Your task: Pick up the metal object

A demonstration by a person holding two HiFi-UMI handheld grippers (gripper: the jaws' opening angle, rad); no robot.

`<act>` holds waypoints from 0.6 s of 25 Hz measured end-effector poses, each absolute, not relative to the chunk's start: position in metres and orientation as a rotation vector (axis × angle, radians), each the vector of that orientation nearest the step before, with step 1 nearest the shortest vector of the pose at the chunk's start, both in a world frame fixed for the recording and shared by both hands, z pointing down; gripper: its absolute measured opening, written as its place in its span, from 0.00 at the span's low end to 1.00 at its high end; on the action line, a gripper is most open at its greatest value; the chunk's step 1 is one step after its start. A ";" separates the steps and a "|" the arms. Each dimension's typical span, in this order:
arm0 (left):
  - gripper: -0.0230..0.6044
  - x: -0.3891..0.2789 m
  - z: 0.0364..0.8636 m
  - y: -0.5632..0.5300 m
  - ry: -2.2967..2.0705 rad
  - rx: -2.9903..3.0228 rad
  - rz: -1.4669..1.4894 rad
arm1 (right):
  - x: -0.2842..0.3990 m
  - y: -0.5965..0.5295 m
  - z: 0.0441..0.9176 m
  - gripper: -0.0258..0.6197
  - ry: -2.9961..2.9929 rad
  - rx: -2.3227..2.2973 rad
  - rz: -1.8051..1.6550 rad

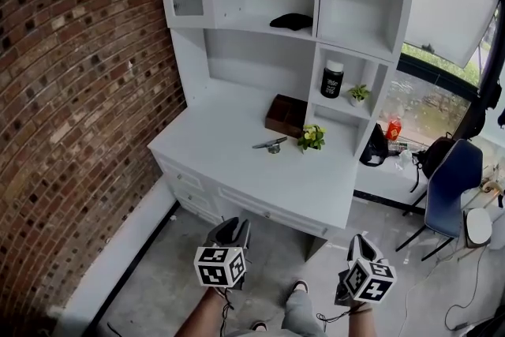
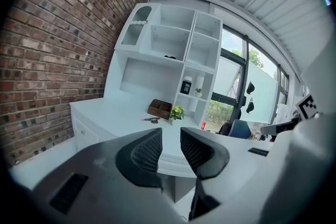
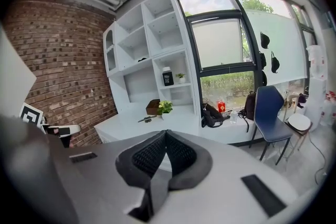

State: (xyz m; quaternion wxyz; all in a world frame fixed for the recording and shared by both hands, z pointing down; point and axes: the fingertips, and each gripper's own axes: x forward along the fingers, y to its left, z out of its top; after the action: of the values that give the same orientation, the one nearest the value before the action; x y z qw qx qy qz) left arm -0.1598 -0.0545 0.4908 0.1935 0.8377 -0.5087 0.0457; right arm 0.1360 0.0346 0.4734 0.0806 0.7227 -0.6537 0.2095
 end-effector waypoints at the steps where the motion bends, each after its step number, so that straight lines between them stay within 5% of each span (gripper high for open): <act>1: 0.21 -0.158 0.492 -0.059 -1.430 2.347 0.131 | 0.139 0.029 0.475 0.04 -1.956 2.160 0.629; 15: 0.21 -0.108 0.483 -0.171 -1.560 2.265 0.101 | 0.193 -0.120 0.465 0.04 -2.086 2.019 0.600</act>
State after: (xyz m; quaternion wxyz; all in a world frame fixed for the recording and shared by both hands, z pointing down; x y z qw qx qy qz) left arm -0.1084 -0.1705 0.4831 0.1933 0.8074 -0.5562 0.0361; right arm 0.1928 -0.1200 0.4648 0.0885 0.6784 -0.7009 0.2015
